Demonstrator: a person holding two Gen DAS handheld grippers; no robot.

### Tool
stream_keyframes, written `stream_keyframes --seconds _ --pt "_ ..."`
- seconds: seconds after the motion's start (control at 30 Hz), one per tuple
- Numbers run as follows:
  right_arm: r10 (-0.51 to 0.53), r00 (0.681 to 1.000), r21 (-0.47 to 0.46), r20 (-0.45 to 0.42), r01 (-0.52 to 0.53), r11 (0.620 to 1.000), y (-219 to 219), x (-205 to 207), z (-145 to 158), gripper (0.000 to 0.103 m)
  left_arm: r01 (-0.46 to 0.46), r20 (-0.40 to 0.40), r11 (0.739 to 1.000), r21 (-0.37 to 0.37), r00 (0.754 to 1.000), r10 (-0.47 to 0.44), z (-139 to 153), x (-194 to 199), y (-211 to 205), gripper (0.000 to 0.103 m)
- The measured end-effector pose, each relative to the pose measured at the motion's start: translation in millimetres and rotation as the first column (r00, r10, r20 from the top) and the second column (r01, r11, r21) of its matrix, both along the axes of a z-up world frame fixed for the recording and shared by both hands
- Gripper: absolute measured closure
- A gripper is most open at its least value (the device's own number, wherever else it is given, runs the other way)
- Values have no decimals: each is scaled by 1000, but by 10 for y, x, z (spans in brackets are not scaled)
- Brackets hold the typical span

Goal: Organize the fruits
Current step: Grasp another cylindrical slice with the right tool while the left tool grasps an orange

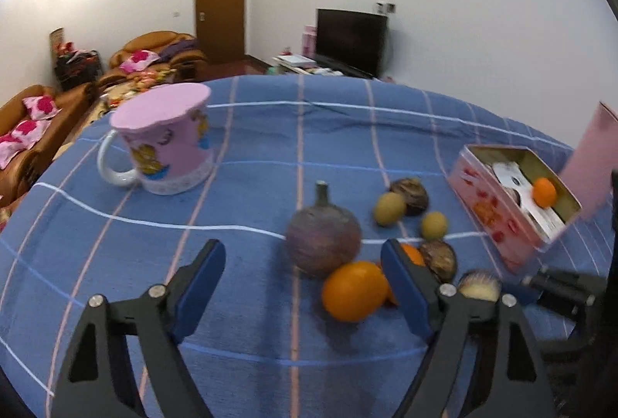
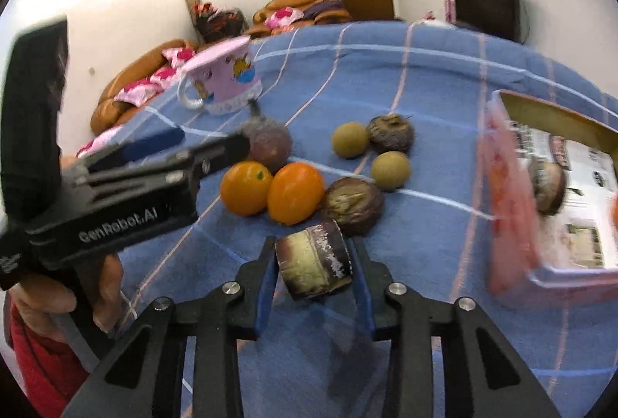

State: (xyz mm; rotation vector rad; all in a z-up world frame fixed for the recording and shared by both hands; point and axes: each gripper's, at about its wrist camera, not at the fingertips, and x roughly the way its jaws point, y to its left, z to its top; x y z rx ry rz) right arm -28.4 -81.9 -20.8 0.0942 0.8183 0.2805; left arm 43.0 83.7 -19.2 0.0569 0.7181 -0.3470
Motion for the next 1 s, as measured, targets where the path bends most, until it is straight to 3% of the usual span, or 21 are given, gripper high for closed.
stream_keyframes --seconds 0.13,0.2,0.47,0.7,0.87,0.93,1.0 --pt "-50 996 31 70 48 998 -200 -136 182 65 75 -14 997 8 997 -75 -9 -54 -118 30" --pt "-75 993 47 91 71 996 -310 -184 244 65 105 -38 994 21 994 -104 -47 -49 -179 44" --pt "-129 990 106 62 122 987 -546 -158 253 65 152 -63 988 15 987 -151 -92 -71 -179 50" --pt "-114 991 106 68 107 989 -524 -186 272 65 48 -84 998 30 995 -45 -123 44 26 47" --pt "-108 992 103 65 101 990 -510 -178 261 65 61 -140 993 97 989 -47 -225 115 -86 47" --pt "-108 992 99 62 101 990 -504 -165 251 65 67 -154 995 78 987 -54 -232 137 -79 50" --pt "-110 992 96 62 104 990 -497 -159 244 65 70 -169 996 47 984 -62 -238 148 -42 60"
